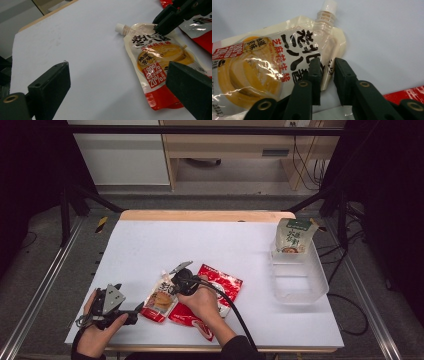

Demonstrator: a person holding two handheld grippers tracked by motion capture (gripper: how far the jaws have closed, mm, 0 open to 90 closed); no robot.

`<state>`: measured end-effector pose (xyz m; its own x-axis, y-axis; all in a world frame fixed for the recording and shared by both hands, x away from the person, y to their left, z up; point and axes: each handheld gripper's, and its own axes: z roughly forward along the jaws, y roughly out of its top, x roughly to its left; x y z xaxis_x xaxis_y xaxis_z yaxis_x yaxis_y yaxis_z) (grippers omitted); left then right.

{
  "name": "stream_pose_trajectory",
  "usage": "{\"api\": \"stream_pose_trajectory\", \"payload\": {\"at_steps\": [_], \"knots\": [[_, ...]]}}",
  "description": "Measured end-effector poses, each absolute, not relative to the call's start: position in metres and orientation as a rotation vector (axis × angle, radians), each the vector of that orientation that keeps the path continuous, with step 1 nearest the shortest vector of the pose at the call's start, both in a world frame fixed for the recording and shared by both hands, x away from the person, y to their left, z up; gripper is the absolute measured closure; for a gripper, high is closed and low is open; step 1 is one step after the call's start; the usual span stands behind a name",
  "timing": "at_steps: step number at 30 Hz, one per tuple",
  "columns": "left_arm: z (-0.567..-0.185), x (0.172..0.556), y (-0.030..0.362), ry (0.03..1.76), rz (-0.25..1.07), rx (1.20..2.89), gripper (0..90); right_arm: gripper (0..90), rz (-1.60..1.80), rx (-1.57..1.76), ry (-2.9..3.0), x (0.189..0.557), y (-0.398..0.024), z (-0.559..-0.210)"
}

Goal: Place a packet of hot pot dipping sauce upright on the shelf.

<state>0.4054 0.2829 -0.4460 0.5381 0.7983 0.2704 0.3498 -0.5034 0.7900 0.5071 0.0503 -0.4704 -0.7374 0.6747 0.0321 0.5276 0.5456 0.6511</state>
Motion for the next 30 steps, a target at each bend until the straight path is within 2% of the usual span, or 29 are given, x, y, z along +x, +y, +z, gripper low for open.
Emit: {"api": "stream_pose_trajectory", "payload": {"at_steps": [4, 7, 22, 30], "knots": [[-0.446, 0.406, 0.283, 0.921, 0.831, 2.091, 5.9, 86.2, 0.970, 0.985, 2.571, 0.506, 0.052, -0.470], [-0.446, 0.406, 0.283, 0.921, 0.833, 2.089, 5.9, 88.3, 0.990, 0.973, 2.565, 0.505, 0.053, -0.469], [-0.441, 0.405, 0.292, 0.953, 0.839, 2.030, 6.1, 90.0, 1.189, 0.809, 2.475, 0.497, 0.060, -0.402], [-0.439, 0.404, 0.294, 0.954, 0.838, 2.002, 6.1, 90.0, 1.248, 0.715, 2.475, 0.490, 0.067, -0.380]]}}
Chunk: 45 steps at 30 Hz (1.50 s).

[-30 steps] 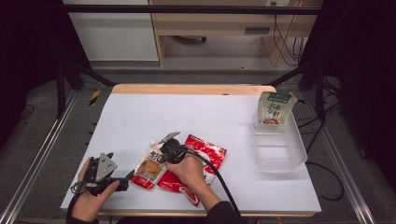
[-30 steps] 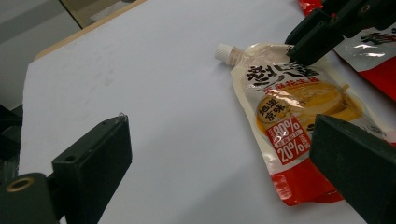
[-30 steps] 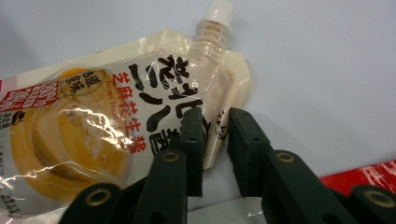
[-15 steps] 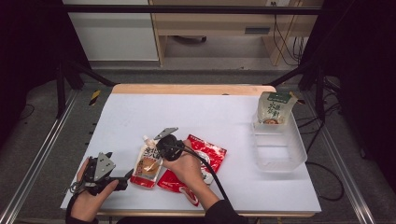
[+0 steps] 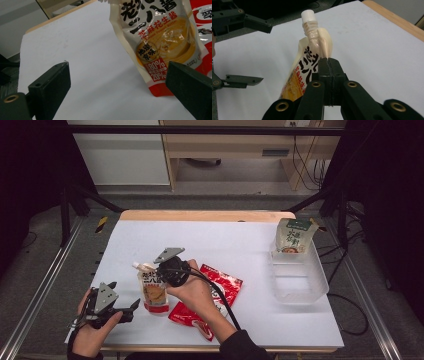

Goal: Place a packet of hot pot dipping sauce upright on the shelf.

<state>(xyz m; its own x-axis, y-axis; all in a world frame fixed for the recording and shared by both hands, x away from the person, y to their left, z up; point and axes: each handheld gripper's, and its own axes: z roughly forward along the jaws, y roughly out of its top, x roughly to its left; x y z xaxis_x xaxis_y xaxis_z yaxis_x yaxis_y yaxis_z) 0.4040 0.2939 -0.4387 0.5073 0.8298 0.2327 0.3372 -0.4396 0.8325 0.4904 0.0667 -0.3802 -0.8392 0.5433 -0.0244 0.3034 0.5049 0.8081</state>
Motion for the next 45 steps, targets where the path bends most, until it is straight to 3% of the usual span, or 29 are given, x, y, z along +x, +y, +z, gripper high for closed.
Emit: {"api": "stream_pose_trajectory", "payload": {"at_steps": [13, 23, 36, 45], "knots": [[-0.439, 0.404, 0.293, 0.943, 0.829, 2.000, 6.3, 90.0, 1.266, 0.688, 2.433, 0.500, 0.058, -0.360], [-0.439, 0.404, 0.289, 0.909, 0.796, 2.009, 6.3, 90.0, 1.264, 0.723, 2.384, 0.509, 0.023, -0.344], [-0.431, 0.400, 0.273, 0.808, 0.692, 2.030, 8.5, 90.0, 1.256, 0.711, 2.377, 0.493, -0.033, -0.325], [-0.402, 0.410, 0.240, 0.670, 0.632, 2.057, 9.9, 90.0, 1.298, 0.674, 2.394, 0.473, -0.063, -0.315]]}}
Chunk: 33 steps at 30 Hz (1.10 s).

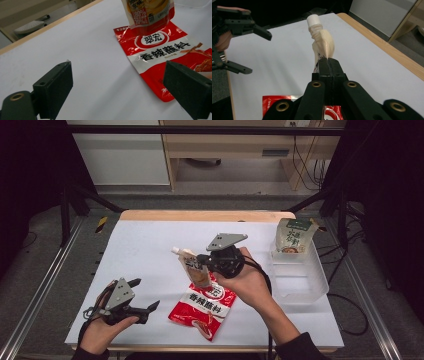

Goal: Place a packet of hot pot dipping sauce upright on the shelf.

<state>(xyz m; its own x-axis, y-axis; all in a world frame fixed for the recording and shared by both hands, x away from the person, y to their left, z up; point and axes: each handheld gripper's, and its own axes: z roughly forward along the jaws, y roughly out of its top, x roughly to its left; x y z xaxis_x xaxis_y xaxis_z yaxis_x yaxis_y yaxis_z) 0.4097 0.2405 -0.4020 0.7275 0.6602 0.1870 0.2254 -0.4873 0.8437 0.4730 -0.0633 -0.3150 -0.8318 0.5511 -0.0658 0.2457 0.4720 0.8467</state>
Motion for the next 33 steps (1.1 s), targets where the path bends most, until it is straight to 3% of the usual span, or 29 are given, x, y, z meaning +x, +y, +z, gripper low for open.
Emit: {"api": "stream_pose_trajectory", "payload": {"at_steps": [16, 33], "knots": [[-0.342, 0.447, 0.190, 0.494, 0.504, 2.125, 26.2, 90.0, 1.298, 0.602, 2.432, 0.457, -0.083, -0.317], [-0.339, 0.471, 0.174, 0.387, 0.422, 2.160, 44.9, 90.0, 1.339, 0.551, 2.477, 0.454, -0.072, -0.319]]}}
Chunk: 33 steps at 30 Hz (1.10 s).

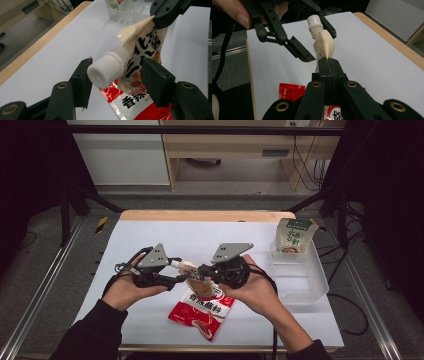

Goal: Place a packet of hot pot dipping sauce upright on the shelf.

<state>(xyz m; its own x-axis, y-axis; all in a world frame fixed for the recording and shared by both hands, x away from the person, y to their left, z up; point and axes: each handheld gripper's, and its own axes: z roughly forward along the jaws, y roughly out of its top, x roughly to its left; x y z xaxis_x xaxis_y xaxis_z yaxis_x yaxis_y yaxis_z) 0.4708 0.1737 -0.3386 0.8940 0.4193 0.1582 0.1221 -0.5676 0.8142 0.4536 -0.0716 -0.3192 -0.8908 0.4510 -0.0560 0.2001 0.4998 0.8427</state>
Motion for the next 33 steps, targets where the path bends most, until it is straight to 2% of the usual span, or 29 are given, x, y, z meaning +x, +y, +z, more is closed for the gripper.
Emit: {"api": "stream_pose_trajectory", "payload": {"at_steps": [14, 33], "knots": [[-0.333, 0.470, 0.179, 0.398, 0.335, 2.148, 70.6, 90.0, 1.356, 0.563, 2.474, 0.456, -0.070, -0.324], [-0.304, 0.467, 0.147, 0.302, 0.355, 2.263, 72.9, 89.2, 1.331, 0.597, 2.443, 0.450, -0.092, -0.322]]}}
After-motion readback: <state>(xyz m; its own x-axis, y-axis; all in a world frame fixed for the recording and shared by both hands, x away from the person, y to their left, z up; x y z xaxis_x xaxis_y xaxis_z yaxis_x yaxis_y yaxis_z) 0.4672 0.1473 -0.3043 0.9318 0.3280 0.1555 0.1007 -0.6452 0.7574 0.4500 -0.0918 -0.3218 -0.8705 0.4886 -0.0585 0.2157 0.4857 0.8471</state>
